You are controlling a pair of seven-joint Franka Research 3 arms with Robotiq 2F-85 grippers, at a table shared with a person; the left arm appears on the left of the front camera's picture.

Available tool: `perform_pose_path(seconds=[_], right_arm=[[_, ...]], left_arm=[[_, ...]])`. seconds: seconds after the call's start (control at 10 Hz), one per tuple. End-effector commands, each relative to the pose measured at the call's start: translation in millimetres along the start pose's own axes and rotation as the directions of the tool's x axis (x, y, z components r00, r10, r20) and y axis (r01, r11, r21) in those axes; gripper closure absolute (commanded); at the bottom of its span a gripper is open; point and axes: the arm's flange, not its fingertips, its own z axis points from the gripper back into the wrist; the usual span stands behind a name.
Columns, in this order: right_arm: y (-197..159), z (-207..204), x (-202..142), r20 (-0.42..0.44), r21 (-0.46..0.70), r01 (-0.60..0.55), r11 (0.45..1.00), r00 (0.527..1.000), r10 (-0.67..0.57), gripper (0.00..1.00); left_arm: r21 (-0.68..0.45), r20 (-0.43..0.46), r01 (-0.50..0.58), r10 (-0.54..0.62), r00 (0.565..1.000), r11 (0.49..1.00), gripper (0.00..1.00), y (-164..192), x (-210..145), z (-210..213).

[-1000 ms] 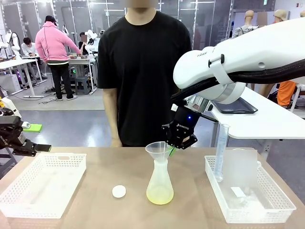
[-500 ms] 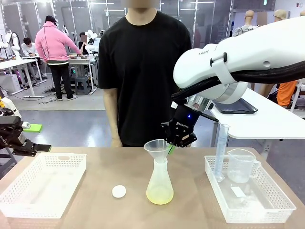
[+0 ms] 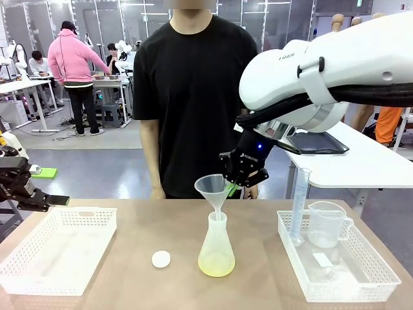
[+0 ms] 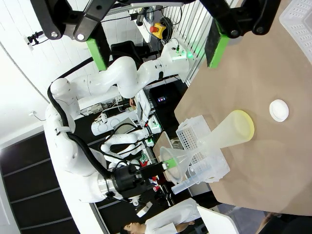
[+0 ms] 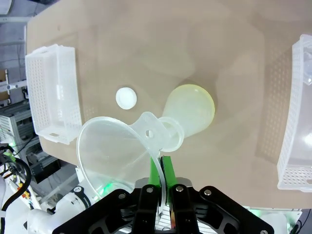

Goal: Prepare the solutions needed for the experiment.
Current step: Once the solution is in the Big flask , pick up the Plastic Funnel and place it back into the right Organizing basket.

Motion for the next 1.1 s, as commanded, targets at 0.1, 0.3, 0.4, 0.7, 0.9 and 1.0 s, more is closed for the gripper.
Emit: perform_pose_path(seconds=[0.1, 0.3, 0.4, 0.7, 0.9, 1.0], right_arm=[[0, 19, -11, 0.112, 0.023, -0.040, 0.999, 0.993, 0.037, 1.00], [0, 33, -13, 0.174, 0.037, -0.059, 0.998, 0.983, 0.052, 1.00], [-2, 38, -14, 0.190, 0.048, -0.067, 0.997, 0.980, 0.057, 1.00], [-27, 58, -21, 0.173, 0.025, -0.015, 1.000, 0.985, 0.011, 1.00], [-71, 79, -28, 0.185, -0.008, 0.076, 0.997, 0.980, -0.074, 1.00], [-100, 89, -32, 0.195, -0.010, 0.134, 0.991, 0.972, -0.130, 1.00]], left_arm=[[-0.022, 0.012, 0.012, -0.011, 1.000, 1.000, 0.00, 0, 3, -2], [-0.022, 0.012, 0.012, -0.011, 1.000, 1.000, 0.00, 0, 3, -2], [-0.022, 0.012, 0.012, -0.011, 1.000, 1.000, 0.00, 0, 3, -2], [-0.022, 0.012, 0.012, -0.011, 1.000, 1.000, 0.00, 0, 3, -2], [-0.022, 0.012, 0.012, -0.011, 1.000, 1.000, 0.00, 0, 3, -2], [-0.022, 0.012, 0.012, -0.011, 1.000, 1.000, 0.00, 0, 3, -2]])
